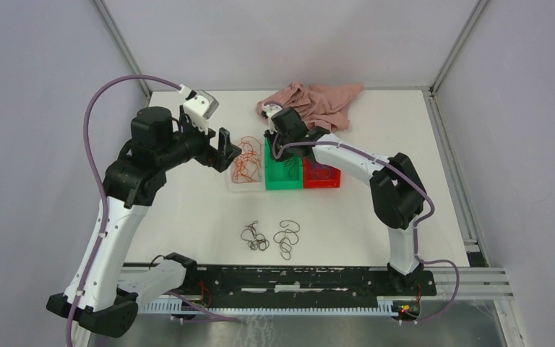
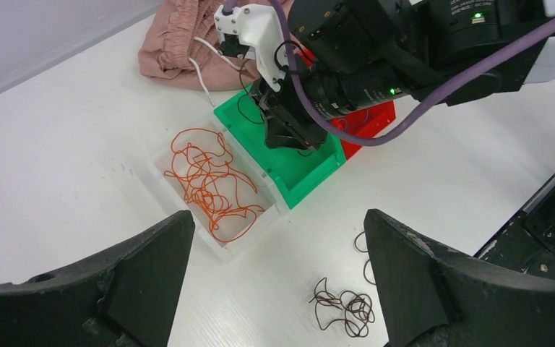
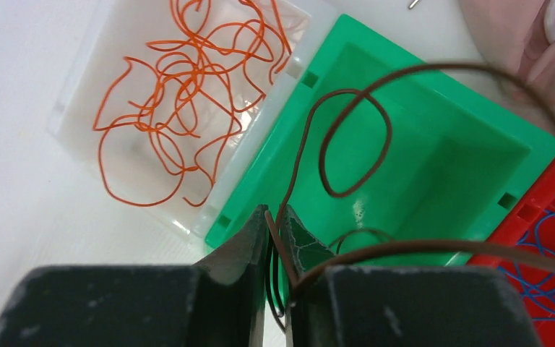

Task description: Untangle the cables

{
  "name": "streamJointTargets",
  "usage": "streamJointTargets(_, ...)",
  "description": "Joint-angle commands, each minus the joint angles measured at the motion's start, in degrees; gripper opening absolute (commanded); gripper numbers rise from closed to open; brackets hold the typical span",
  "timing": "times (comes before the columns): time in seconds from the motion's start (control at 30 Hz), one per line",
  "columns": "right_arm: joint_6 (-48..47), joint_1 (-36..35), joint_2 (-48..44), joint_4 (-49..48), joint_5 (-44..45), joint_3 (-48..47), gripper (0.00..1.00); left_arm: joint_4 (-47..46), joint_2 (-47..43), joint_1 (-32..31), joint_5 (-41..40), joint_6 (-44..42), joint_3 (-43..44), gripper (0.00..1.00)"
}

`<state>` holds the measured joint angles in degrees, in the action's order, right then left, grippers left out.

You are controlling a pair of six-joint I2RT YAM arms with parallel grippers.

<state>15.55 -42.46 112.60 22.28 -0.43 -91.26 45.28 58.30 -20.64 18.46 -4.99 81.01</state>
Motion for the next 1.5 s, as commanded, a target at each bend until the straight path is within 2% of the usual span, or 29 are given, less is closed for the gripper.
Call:
streamJointTargets(0.0,4.57,0.85,1.56,-0.01,0.51,-3.11,0.21,-2.22,-0.88,0.00,-0.20,-3.01,-0.39,0.95)
streamJointTargets(0.07,5.92,0.88,1.33,0.29,1.07,-2.67,0.35,-2.65,-0.98,-0.01,-0.11,-3.22,-0.60,0.95)
streamJointTargets(0.1,6.46,0.88,1.19,0.70,1.64,-2.64,0.38,-2.85,-1.06,0.00,-0.09,-3.22,-0.67,0.95)
streamJointTargets(0.27,7.04,1.02,-0.96,2.65,3.36,-3.41,0.49,-3.40,-1.42,-0.01,0.44,-3.44,-0.99,0.95)
streamJointTargets(0.37,6.74,1.05,-2.31,4.00,3.05,-4.68,0.50,-3.59,-1.46,-0.02,0.44,-3.52,-1.06,0.95)
streamJointTargets(0.67,6.52,1.15,-4.77,6.09,8.35,-4.12,0.47,-3.81,-1.17,0.02,0.21,-3.35,-0.77,0.95)
streamJointTargets(0.87,9.63,1.15,-4.63,2.59,6.58,1.75,0.36,-4.98,-2.14,-0.01,2.10,-4.15,-1.24,0.96)
streamJointTargets(1.03,10.35,1.13,-0.64,1.29,5.87,2.41,0.29,-5.19,-2.40,0.02,2.94,-4.45,-1.56,0.96)
streamJointTargets(1.23,10.19,1.15,3.38,-0.28,7.19,2.36,0.26,-6.46,-3.65,-0.01,3.75,-4.95,-2.60,0.98)
streamJointTargets(1.47,7.57,1.07,-1.12,-0.85,10.53,3.33,0.27,-6.30,-4.27,0.01,4.57,-5.10,-3.62,0.99)
